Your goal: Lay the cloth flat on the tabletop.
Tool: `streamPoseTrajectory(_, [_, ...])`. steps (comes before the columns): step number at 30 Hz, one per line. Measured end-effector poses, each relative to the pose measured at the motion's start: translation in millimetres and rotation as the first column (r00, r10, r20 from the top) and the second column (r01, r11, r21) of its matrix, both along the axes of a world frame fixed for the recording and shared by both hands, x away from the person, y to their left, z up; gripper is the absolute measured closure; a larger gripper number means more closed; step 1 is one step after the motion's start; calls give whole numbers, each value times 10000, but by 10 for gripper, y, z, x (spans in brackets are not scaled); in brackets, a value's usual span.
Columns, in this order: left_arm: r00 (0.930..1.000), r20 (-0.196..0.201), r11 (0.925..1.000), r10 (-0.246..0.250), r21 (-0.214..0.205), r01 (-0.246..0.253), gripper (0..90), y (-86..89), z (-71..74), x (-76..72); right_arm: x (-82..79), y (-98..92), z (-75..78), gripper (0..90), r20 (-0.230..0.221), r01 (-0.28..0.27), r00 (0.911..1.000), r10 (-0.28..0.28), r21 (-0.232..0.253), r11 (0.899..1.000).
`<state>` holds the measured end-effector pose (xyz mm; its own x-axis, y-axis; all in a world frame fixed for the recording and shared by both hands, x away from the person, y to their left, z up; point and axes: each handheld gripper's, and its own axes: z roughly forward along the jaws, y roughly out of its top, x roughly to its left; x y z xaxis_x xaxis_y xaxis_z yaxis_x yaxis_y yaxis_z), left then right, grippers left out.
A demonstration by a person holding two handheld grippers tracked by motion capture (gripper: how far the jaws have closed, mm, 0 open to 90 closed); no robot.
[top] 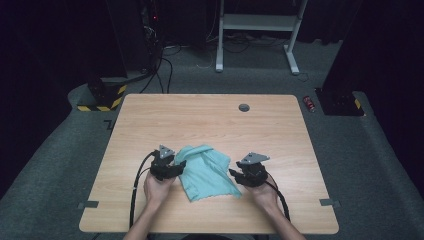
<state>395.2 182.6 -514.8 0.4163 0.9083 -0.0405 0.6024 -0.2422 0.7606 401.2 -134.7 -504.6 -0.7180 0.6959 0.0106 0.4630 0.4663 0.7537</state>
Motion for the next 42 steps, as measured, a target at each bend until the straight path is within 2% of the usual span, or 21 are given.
streamPoseTrajectory(2, [10000,49,9998,-19,197,18,405,0,-23,-17,53,40,9,606,-87,97,9999,-96,108,9999])
streamPoseTrajectory(5, [9999,-19,9999,133,24,-133,394,9,-88,-44,153,98,13,630,-326,226,9992,-225,24,9997])
streamPoseTrajectory(7, [9998,50,9998,189,105,-189,392,2,-118,-58,216,150,6,626,-577,393,9976,-386,107,9992])
streamPoseTrajectory(12, [9995,189,9985,235,493,-244,380,-41,-119,-72,320,256,-29,604,-689,749,9947,-762,-204,9970])
streamPoseTrajectory(17, [9992,110,9985,372,397,-376,360,-38,-122,-68,354,306,-97,657,-866,831,9922,-893,-729,9939])
streamPoseTrajectory(20, [9992,101,9985,377,393,-380,357,-37,-122,-67,355,320,-93,787,-866,601,9940,-665,-748,9954])
streamPoseTrajectory(21, [9992,99,9985,379,390,-383,357,-37,-122,-67,355,327,-92,817,-762,531,9953,-597,-867,9948])
streamPoseTrajectory(24, [9992,98,9985,382,383,-386,356,-36,-123,-67,354,330,-82,883,-851,446,9950,-526,-933,9946])
streamPoseTrajectory(34, [9996,79,9989,263,383,-266,341,-36,-123,-57,347,298,109,900,-576,324,9976,-377,-905,9954])
streamPoseTrajectory(42, [9999,52,9991,139,400,-141,319,-29,-124,-4,384,171,199,900,-475,677,9963,-709,-669,9955])
